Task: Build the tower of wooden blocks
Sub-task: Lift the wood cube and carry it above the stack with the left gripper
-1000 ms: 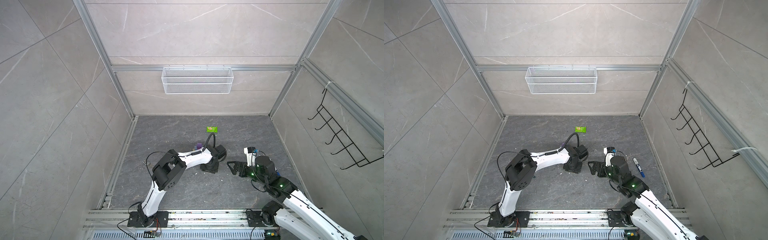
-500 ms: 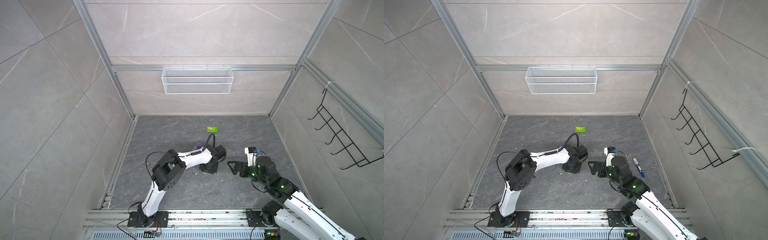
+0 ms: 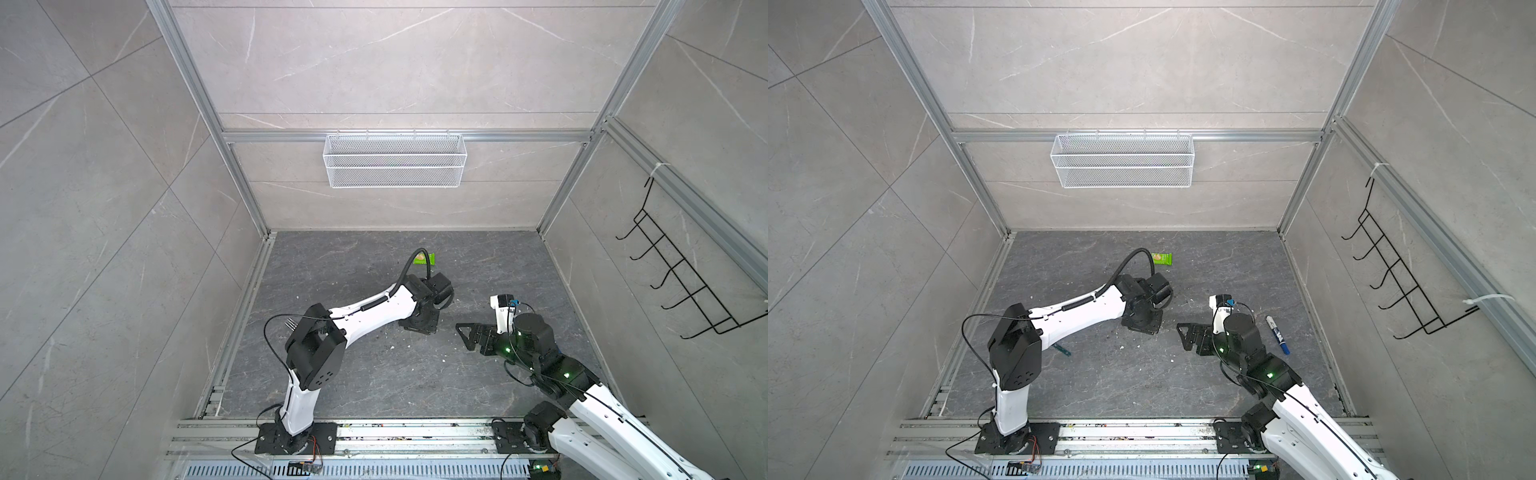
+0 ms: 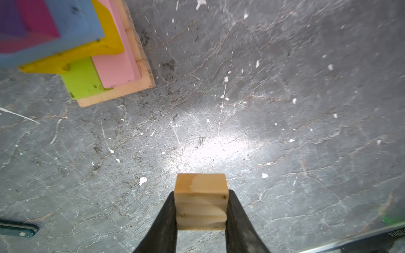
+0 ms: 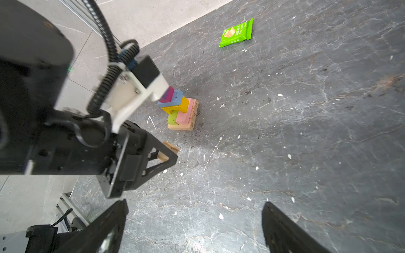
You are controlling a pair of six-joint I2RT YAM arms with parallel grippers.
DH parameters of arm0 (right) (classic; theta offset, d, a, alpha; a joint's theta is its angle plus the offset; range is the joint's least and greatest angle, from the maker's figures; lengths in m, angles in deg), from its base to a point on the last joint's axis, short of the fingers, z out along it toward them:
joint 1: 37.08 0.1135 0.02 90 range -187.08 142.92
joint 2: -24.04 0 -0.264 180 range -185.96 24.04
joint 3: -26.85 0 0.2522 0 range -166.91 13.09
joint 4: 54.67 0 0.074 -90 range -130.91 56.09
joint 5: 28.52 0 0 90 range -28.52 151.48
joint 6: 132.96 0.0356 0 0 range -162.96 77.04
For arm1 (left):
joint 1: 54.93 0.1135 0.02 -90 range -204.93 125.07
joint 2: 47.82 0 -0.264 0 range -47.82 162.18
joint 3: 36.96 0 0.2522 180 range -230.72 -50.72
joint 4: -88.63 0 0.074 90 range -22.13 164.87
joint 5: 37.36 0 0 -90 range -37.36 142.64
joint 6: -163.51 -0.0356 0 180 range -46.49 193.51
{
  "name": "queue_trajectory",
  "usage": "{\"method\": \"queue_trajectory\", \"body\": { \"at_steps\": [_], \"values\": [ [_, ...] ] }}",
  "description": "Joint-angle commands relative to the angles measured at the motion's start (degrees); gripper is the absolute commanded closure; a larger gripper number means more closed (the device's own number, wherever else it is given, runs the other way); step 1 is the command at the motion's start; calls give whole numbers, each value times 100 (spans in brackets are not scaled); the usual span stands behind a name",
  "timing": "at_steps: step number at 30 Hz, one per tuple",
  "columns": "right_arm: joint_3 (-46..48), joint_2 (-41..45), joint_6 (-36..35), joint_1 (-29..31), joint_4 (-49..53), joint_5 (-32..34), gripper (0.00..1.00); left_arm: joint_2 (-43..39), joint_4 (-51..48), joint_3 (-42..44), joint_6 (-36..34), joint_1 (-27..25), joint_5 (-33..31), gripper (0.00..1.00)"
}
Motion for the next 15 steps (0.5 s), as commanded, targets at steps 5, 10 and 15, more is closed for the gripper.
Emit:
{"method": "queue_trajectory", "body": {
  "at_steps": [5, 10, 15],
  "values": [
    [-41, -48, -119, 17, 61, -146, 3, -563, -336, -154, -359, 407, -86, 84],
    [-60, -125, -113, 18, 21, -222, 3, -684, -430, -244, -606, 646, -116, 84],
    [-66, -161, -84, 19, -13, -231, 3, -696, -503, -445, -834, 917, -93, 84]
  ]
}}
